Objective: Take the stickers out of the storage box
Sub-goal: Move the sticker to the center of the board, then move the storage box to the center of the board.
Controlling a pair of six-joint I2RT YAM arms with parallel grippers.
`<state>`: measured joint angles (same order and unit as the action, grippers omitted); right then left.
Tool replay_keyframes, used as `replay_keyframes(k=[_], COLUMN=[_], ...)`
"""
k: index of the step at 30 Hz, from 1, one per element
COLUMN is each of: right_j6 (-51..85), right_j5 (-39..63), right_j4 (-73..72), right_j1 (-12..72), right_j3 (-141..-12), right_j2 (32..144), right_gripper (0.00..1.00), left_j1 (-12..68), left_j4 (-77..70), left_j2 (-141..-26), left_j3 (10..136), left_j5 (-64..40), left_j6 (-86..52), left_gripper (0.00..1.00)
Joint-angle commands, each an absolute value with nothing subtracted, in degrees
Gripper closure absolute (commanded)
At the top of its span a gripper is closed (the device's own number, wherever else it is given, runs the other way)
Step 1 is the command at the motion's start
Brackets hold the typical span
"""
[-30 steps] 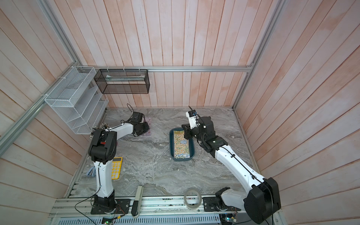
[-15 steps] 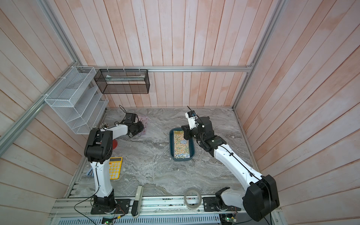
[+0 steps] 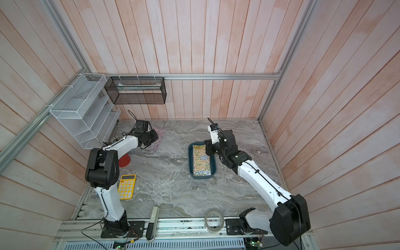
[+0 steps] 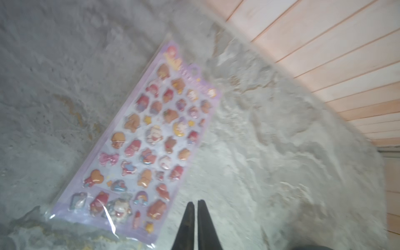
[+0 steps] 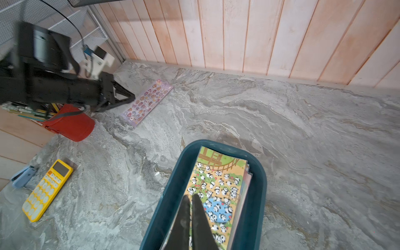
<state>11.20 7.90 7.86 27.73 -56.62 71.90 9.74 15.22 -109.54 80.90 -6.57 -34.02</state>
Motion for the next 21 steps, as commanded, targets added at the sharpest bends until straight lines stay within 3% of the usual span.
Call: replay_keyframes(k=[1,7,14,19,21], right_j6=[12.6,13.1,14.5,14.8,14.3], right_j5=[4.0,1.7,2.6,6.6,8.3], right_j4=[10.6,15.0,15.2,15.0,15.4], right_j1=[27.7,27.7,27.7,27.8,27.8], right_j3=[-57.9,-57.5,-54.4,-53.5,-54.0], right_j2=[71.5,74.6,78.4,83.1,85.6], right_gripper=[0.85,0.72,0.73,0.68,0.71], left_j1=[13.2,20.5,28.8,34.6,35.7], left_j4=[15.3,14.4,12.3,8.9,8.1], left_j2=[-102.3,-95.0,-91.4,-93.1,-94.5], left_j3=[78.6,71.4,62.5,60.5,60.9], left_j5=[-4.5,-5.0,-6.9,-7.9,-8.0], left_j6=[-32.7,-32.0,-35.8,-38.7,-39.9], left_gripper=[0.88,0.81,0.74,0.70,0.70])
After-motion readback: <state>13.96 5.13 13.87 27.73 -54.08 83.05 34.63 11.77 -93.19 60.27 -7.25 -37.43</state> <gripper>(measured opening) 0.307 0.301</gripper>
